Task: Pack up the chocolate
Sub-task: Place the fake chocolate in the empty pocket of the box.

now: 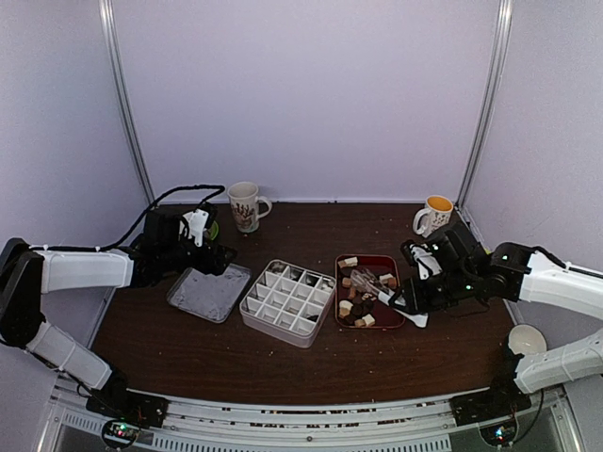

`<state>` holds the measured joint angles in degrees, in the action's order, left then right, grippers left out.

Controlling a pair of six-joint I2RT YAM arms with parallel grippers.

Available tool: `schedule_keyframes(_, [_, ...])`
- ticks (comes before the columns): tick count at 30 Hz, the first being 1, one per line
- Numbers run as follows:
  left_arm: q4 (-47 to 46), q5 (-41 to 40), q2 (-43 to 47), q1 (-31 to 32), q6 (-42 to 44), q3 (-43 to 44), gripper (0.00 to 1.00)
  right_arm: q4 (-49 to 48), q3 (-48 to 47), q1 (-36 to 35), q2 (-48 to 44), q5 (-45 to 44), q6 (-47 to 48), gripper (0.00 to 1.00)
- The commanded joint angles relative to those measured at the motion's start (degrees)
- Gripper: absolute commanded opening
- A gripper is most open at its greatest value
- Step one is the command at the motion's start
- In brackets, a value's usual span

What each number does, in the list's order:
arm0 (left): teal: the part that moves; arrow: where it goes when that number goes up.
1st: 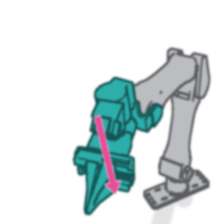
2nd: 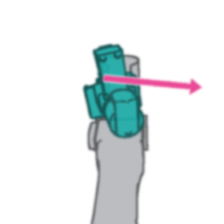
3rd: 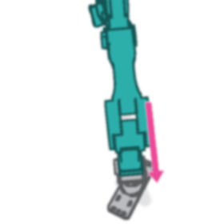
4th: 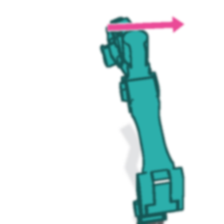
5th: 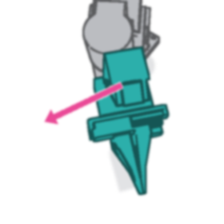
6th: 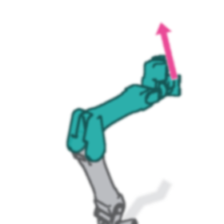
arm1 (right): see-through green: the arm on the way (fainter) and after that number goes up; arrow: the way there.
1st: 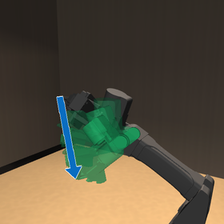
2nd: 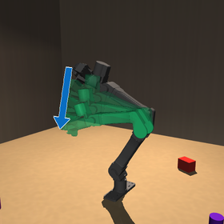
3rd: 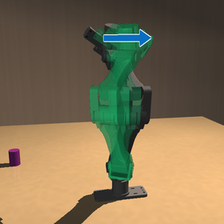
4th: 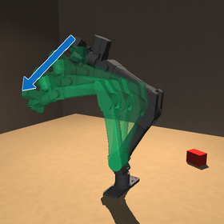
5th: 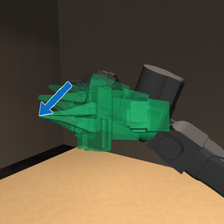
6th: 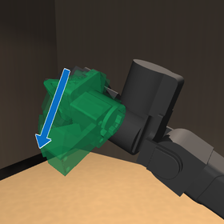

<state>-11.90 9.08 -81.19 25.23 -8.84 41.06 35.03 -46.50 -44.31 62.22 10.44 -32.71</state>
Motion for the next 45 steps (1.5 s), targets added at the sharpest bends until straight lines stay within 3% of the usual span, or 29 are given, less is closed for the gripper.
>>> schedule_keyframes(1, [-0.92, 0.09, 1.03, 0.27, 0.84, 0.60, 0.88, -5.95, 0.41, 0.19, -0.84, 6.14, 1.16, 0.25])
schedule_keyframes(8, [-0.63, 0.11, 1.16, 0.26, 0.93, 0.69, 0.88, -14.94, -2.24, -3.32, 2.69, 15.45, 2.57, 0.25])
schedule_keyframes(18, [-0.87, 0.17, 1.03, 0.31, 0.83, 0.69, 0.88, -8.37, -12.09, -10.75, 15.73, 10.97, 9.41, 0.24])
schedule_keyframes(45, [-0.63, 0.16, 1.09, 0.37, 0.98, 0.79, 0.88, -11.27, -18.71, -11.41, 25.84, 6.14, 10.21, 0.30])
